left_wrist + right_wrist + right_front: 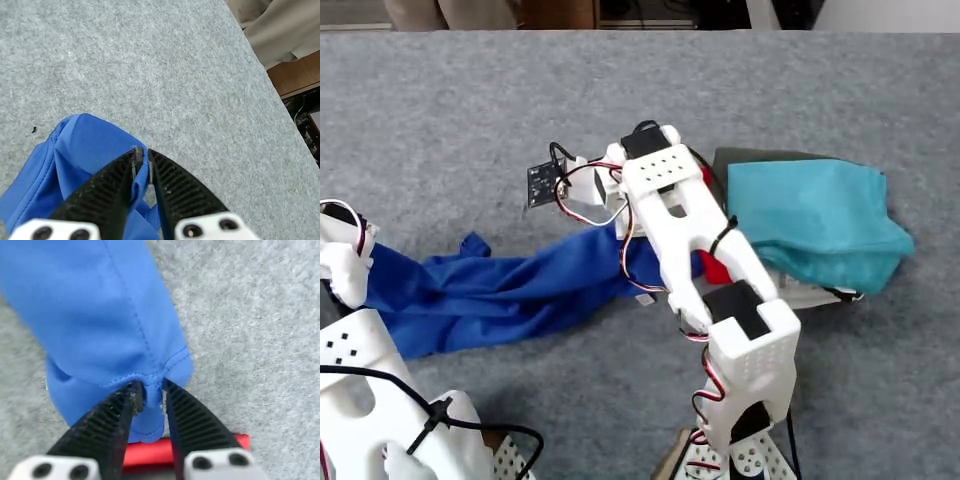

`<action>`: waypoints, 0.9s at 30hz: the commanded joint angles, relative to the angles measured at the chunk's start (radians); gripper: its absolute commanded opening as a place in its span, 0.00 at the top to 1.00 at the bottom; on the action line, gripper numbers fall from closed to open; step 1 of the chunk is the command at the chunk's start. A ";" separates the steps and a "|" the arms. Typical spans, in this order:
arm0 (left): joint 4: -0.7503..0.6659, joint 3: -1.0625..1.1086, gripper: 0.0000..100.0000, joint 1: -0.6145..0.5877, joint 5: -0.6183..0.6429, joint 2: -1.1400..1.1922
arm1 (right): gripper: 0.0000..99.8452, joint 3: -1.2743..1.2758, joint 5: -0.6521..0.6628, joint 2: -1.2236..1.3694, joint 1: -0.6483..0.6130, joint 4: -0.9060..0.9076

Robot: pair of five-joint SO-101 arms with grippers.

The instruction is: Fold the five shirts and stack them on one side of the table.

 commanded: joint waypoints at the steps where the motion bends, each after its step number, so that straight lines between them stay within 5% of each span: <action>1: -0.018 0.000 0.98 0.011 0.003 -0.005 | 0.94 -0.047 0.011 -0.010 0.008 -0.018; 18: -0.014 -0.002 0.98 0.011 0.003 -0.007 | 1.00 -0.047 0.002 -0.283 -0.013 0.044; 27: -0.012 -0.048 0.98 0.011 0.003 -0.015 | 1.00 -0.156 -0.133 -0.562 -0.013 0.060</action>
